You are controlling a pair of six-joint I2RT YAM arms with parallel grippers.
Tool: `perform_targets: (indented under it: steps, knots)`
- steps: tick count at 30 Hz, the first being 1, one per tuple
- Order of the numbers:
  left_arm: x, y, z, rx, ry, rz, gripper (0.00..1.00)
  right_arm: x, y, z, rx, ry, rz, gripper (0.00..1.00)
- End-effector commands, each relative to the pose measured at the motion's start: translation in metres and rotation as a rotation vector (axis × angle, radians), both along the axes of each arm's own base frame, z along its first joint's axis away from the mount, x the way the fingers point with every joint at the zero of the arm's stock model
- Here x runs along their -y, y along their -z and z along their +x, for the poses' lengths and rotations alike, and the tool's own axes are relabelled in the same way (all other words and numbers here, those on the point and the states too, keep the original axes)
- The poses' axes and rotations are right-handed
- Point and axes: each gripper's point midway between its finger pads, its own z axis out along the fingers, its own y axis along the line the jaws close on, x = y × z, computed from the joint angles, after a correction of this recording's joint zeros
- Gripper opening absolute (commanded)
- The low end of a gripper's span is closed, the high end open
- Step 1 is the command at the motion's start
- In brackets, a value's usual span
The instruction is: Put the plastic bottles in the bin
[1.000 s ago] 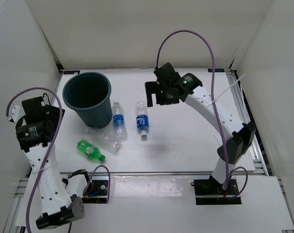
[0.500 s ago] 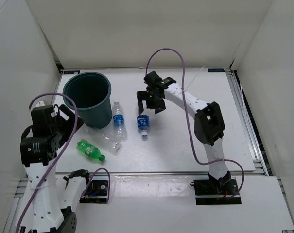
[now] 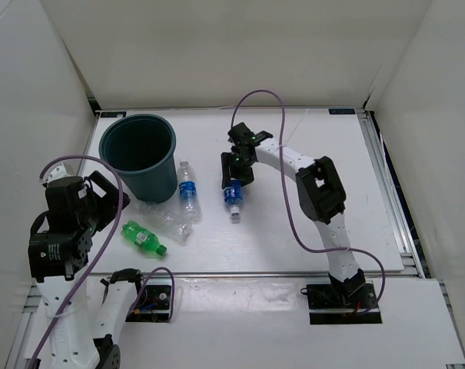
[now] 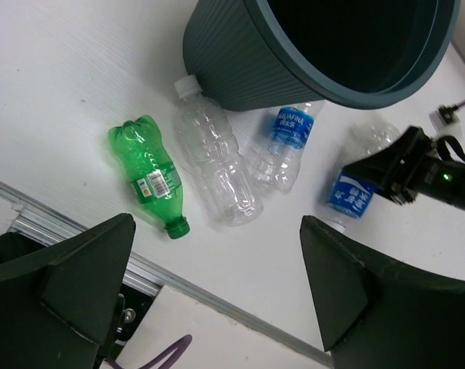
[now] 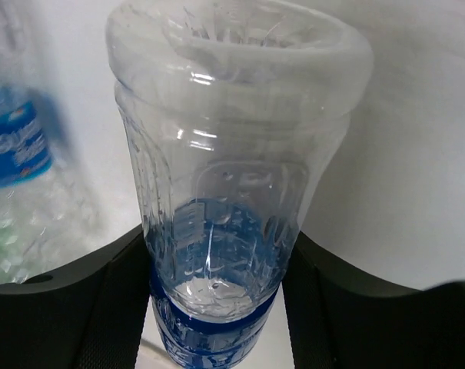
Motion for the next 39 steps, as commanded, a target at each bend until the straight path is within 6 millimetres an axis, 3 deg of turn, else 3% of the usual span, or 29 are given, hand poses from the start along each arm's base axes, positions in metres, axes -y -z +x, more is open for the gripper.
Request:
perform_targets:
  steps: [1, 3, 4, 5, 7, 8, 9, 10, 12, 15, 16, 17, 21, 23, 25, 26, 27, 28, 29, 31, 32, 33, 34, 35, 36, 37, 38, 39]
  knots:
    - [-0.009, -0.005, -0.009, 0.012, -0.057, 0.021, 0.99, -0.014, -0.123, 0.007, 0.212, 0.010, 0.223, 0.57]
    - [0.001, -0.001, -0.008, 0.019, -0.042, -0.038, 0.99, -0.027, -0.182, 0.004, 0.316, 0.011, 0.322, 0.54]
    - [0.004, 0.004, -0.007, 0.006, -0.036, -0.058, 0.99, -0.028, -0.229, 0.000, 0.402, -0.003, 0.409, 0.54]
    - [0.012, 0.009, -0.007, -0.011, -0.003, -0.087, 0.99, -0.042, -0.272, 0.003, 0.514, -0.030, 0.517, 0.54]
    - [0.021, 0.012, -0.004, -0.002, 0.030, -0.125, 0.99, -0.058, -0.316, 0.003, 0.604, -0.068, 0.621, 0.52]
    - [0.029, 0.022, -0.004, -0.033, 0.064, -0.159, 0.99, -0.069, -0.372, -0.003, 0.690, -0.114, 0.727, 0.52]
    - [0.032, 0.026, -0.004, -0.046, 0.065, -0.179, 0.99, -0.080, -0.392, -0.008, 0.726, -0.151, 0.770, 0.50]
    - [0.035, 0.025, -0.004, -0.044, 0.055, -0.204, 0.99, -0.097, -0.386, 0.001, 0.734, -0.169, 0.773, 0.50]
    - [0.042, 0.030, -0.007, -0.066, 0.075, -0.239, 0.99, -0.124, -0.415, -0.007, 0.832, -0.234, 0.847, 0.50]
    - [0.044, 0.019, -0.010, -0.043, 0.122, -0.218, 0.99, -0.154, -0.419, -0.003, 0.963, -0.247, 0.884, 0.56]
    - [0.043, 0.016, -0.008, -0.041, 0.149, -0.188, 0.99, -0.167, -0.410, -0.004, 0.983, -0.255, 0.880, 0.56]
    - [0.043, 0.012, -0.011, -0.051, 0.160, -0.175, 0.99, -0.181, -0.396, 0.008, 1.018, -0.235, 0.860, 0.56]
    - [0.042, 0.018, -0.014, -0.103, 0.215, -0.127, 0.99, -0.213, -0.389, 0.010, 1.179, -0.289, 0.834, 0.67]
    - [0.046, 0.023, -0.015, -0.120, 0.237, -0.136, 0.99, -0.223, -0.391, -0.001, 1.276, -0.329, 0.784, 0.79]
    - [0.048, 0.029, -0.016, -0.139, 0.245, -0.148, 0.99, -0.230, -0.380, -0.008, 1.267, -0.347, 0.758, 0.99]
    - [0.050, 0.032, -0.016, -0.148, 0.254, -0.159, 0.99, -0.230, -0.377, -0.008, 1.255, -0.352, 0.748, 0.99]
    - [0.051, 0.032, -0.016, -0.148, 0.247, -0.167, 0.99, -0.220, -0.389, -0.007, 1.268, -0.317, 0.731, 0.99]
    - [0.051, 0.032, -0.016, -0.148, 0.247, -0.167, 0.99, -0.216, -0.389, -0.010, 1.256, -0.298, 0.700, 0.99]
    - [0.051, 0.034, -0.016, -0.157, 0.238, -0.177, 0.99, -0.197, -0.415, -0.012, 1.301, -0.258, 0.690, 1.00]
    - [0.048, 0.038, -0.017, -0.162, 0.206, -0.175, 0.99, -0.176, -0.436, -0.014, 1.326, -0.199, 0.672, 1.00]
    - [0.046, 0.042, -0.017, -0.173, 0.186, -0.177, 0.99, -0.153, -0.449, -0.013, 1.339, -0.132, 0.630, 1.00]
    - [0.044, 0.042, -0.016, -0.158, 0.150, -0.189, 0.99, -0.138, -0.453, -0.009, 1.344, -0.075, 0.586, 1.00]
    - [0.039, 0.048, -0.018, -0.163, 0.109, -0.180, 0.99, -0.123, -0.442, -0.003, 1.279, -0.002, 0.547, 1.00]
    - [0.037, 0.051, -0.019, -0.164, 0.085, -0.187, 0.99, -0.099, -0.448, -0.005, 1.241, 0.062, 0.528, 1.00]
    - [0.037, 0.054, -0.020, -0.164, 0.050, -0.209, 0.99, -0.081, -0.418, 0.011, 1.157, 0.109, 0.460, 1.00]
    - [0.037, 0.055, -0.020, -0.153, 0.037, -0.223, 0.99, -0.070, -0.385, 0.006, 1.030, 0.095, 0.413, 1.00]
    - [0.038, 0.058, -0.020, -0.138, 0.027, -0.234, 0.99, -0.057, -0.382, -0.003, 0.932, 0.142, 0.460, 1.00]
    - [0.039, 0.059, -0.020, -0.124, 0.010, -0.252, 0.99, -0.042, -0.324, 0.004, 0.807, 0.148, 0.386, 1.00]
